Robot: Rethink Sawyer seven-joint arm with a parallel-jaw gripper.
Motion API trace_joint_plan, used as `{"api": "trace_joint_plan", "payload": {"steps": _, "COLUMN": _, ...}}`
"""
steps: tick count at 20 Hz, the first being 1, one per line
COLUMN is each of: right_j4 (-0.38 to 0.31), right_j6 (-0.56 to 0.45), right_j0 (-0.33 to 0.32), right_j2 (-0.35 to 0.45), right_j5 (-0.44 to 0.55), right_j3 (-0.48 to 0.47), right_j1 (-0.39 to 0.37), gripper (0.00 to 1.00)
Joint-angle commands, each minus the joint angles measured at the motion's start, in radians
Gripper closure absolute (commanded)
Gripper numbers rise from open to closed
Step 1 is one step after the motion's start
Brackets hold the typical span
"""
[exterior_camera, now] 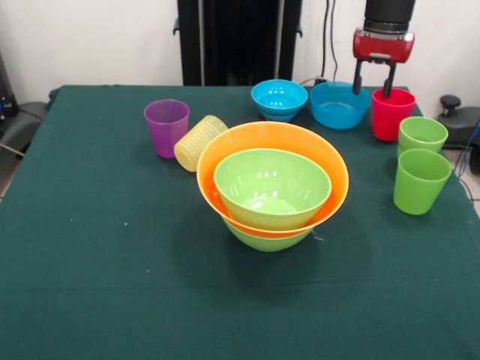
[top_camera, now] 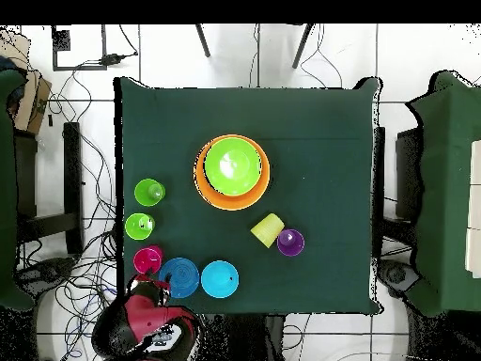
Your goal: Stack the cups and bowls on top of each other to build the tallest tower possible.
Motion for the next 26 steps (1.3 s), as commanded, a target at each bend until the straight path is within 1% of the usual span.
{"api": "trace_joint_plan", "payload": {"steps": 1, "right_j4": 0.011, "right_j6": 0.217, "right_j0": 0.029, "right_j2": 0.085, "right_j5": -0.054, "right_j3": 0.027, "right_j1": 0.029, "gripper": 0.00}}
{"api": "trace_joint_plan", "payload": {"steps": 8, "right_j4": 0.029, "right_j6": 0.234, "right_j0": 0.052, "right_j2": 0.079, "right_j5": -0.063, "right_j3": 0.014, "right_j1": 0.044, "gripper": 0.00}}
{"api": "trace_joint_plan", "payload": {"steps": 11, "right_j4": 0.023, "right_j6": 0.229, "right_j0": 0.048, "right_j2": 0.071, "right_j5": -0.060, "right_j3": 0.005, "right_j1": 0.045, "gripper": 0.00}}
{"api": "trace_joint_plan", "payload": {"steps": 12, "right_j4": 0.029, "right_j6": 0.230, "right_j0": 0.061, "right_j2": 0.060, "right_j5": -0.070, "right_j3": 0.000, "right_j1": 0.050, "gripper": 1.00}}
{"api": "trace_joint_plan", "payload": {"steps": 15, "right_j4": 0.039, "right_j6": 0.220, "right_j0": 0.073, "right_j2": 0.042, "right_j5": -0.078, "right_j3": -0.015, "right_j1": 0.056, "gripper": 1.00}}
{"api": "trace_joint_plan", "payload": {"steps": 17, "right_j4": 0.029, "right_j6": 0.226, "right_j0": 0.055, "right_j2": 0.054, "right_j5": -0.093, "right_j3": -0.029, "right_j1": 0.068, "gripper": 1.00}}
{"api": "trace_joint_plan", "payload": {"steps": 19, "right_j4": 0.032, "right_j6": 0.227, "right_j0": 0.054, "right_j2": 0.055, "right_j5": -0.093, "right_j3": -0.034, "right_j1": 0.075, "gripper": 1.00}}
{"api": "trace_joint_plan", "payload": {"steps": 26, "right_j4": 0.031, "right_j6": 0.232, "right_j0": 0.052, "right_j2": 0.058, "right_j5": -0.088, "right_j3": -0.013, "right_j1": 0.048, "gripper": 1.00}}
